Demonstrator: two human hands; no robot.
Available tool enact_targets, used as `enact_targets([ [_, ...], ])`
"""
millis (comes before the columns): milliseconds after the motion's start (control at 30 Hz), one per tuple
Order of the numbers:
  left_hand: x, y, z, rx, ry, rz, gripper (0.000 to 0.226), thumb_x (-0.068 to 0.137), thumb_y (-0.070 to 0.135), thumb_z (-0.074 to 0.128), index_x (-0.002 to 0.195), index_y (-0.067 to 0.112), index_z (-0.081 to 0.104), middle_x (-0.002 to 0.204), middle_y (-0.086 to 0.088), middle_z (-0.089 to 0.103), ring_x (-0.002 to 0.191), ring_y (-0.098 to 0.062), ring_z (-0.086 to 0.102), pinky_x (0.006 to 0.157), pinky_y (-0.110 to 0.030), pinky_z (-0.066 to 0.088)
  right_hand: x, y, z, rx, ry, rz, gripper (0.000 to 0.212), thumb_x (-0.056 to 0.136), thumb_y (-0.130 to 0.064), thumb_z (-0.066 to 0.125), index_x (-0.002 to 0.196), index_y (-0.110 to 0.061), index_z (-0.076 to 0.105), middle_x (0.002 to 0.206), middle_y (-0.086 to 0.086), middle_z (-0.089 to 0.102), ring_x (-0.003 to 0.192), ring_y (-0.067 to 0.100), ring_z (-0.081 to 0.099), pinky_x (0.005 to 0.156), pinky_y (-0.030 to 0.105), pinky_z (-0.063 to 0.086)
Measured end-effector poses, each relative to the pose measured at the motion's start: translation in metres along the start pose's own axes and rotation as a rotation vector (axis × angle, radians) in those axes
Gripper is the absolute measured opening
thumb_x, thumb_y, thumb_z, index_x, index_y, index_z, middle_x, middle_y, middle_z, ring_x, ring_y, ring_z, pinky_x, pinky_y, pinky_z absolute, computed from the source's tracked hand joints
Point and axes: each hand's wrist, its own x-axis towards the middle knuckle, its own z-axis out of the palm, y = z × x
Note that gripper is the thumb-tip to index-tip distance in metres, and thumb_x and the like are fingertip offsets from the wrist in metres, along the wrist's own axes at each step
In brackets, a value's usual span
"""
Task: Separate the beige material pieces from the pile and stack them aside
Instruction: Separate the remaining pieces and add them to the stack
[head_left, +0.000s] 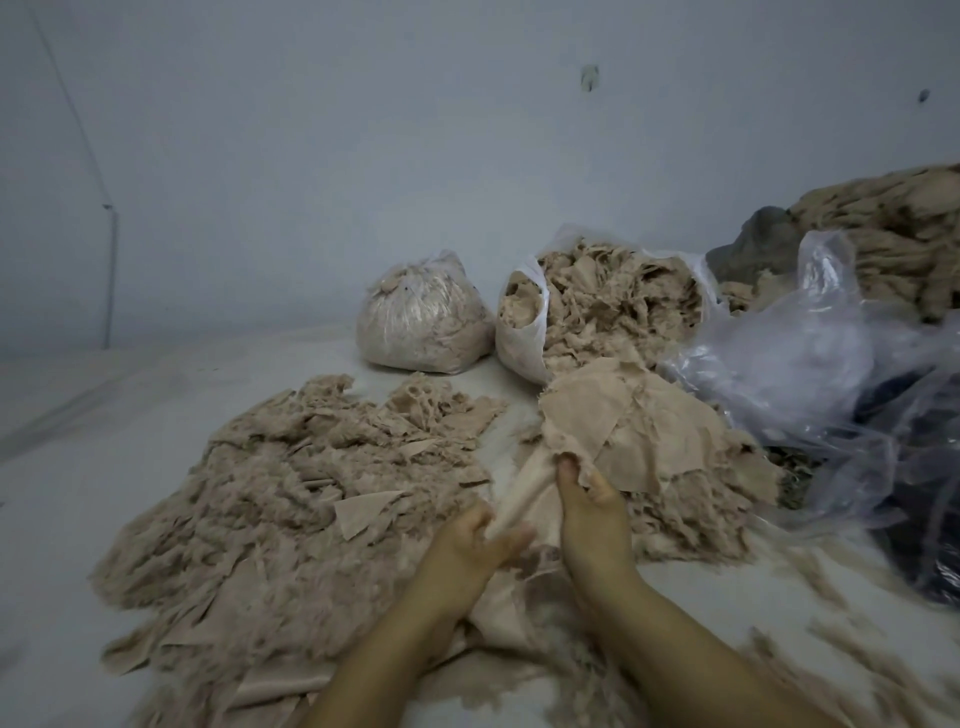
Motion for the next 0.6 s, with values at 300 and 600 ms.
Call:
enact_targets([
  [300, 0.010, 0.009, -0.026, 0.023, 0.118, -0.055, 0.051, 0.083, 0.065, 0.039, 0.079, 0.025, 0.069, 0.072, 0.004, 0.071, 0.068, -0.008, 0.064, 0.067, -0.025, 0.049, -0.002, 0.002, -0.006, -0.108, -0.191, 0.070, 0.028, 0.096, -0.027, 0.053, 0.114, -0.008, 0.066, 0.107, 0.011, 0.071, 0.093, 0.015, 0.068, 0.084, 0.025, 0.053],
  [600, 0.024, 0.022, -0.005, -0.245, 0.309, -0.078, 0.018, 0.096, 0.012, 0.049, 0.095, 0.011, 0.067, 0.086, -0.008, 0.072, 0.077, -0.023, 0.068, 0.068, -0.034, 0.055, -0.020, -0.002, -0.010, -0.156, -0.478, 0.276, 0.025, 0.086, -0.035, 0.067, 0.080, -0.011, 0.065, 0.056, -0.006, 0.063, 0.044, 0.003, 0.055, 0.045, 0.016, 0.042],
])
